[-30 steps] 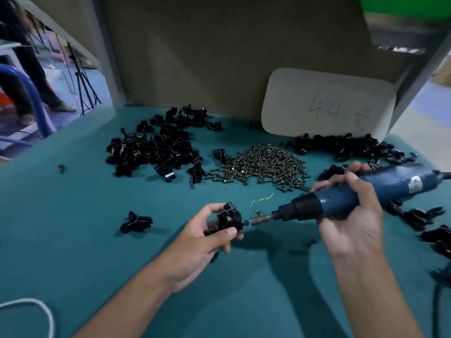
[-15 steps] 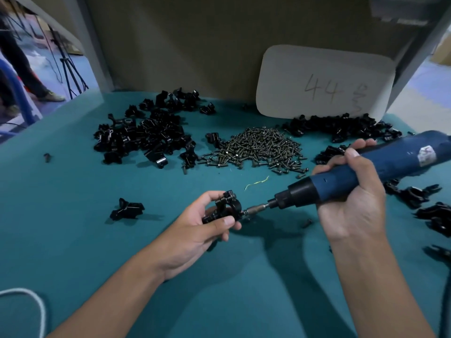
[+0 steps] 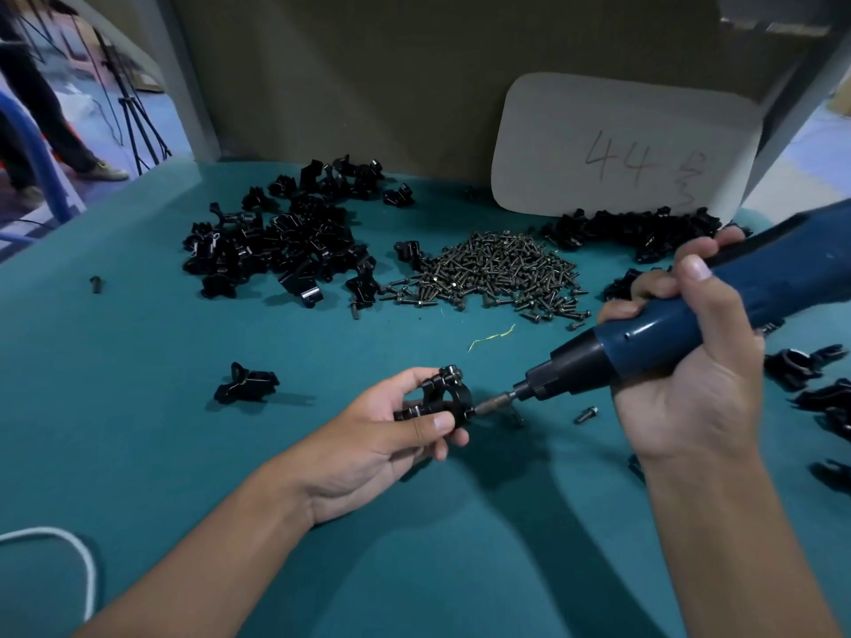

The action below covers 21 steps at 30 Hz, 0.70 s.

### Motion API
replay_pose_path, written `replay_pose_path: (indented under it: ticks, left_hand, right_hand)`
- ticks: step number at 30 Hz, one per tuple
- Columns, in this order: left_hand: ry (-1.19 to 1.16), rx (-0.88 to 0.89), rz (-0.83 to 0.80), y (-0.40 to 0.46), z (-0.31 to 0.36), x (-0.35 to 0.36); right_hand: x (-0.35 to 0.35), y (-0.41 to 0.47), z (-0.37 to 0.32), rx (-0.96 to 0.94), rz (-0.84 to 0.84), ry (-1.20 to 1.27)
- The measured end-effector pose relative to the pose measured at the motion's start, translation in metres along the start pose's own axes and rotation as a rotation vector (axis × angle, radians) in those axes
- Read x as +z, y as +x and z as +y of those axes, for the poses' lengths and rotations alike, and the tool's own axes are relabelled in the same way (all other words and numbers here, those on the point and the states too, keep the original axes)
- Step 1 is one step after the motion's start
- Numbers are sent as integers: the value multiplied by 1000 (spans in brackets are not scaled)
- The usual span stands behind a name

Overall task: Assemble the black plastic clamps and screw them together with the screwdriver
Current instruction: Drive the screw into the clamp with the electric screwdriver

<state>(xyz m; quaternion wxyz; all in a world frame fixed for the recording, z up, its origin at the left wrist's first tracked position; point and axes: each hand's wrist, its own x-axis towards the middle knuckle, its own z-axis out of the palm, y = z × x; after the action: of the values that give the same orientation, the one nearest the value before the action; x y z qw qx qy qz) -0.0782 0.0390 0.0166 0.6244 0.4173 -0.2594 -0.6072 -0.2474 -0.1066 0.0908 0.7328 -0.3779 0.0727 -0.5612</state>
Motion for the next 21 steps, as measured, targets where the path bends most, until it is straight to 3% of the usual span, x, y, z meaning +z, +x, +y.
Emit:
replay_pose_path:
  ticks: [21]
  left_hand:
    - [-47,53,53,3,-5,4]
  right_hand:
    - [-1,1,9,7,137,55]
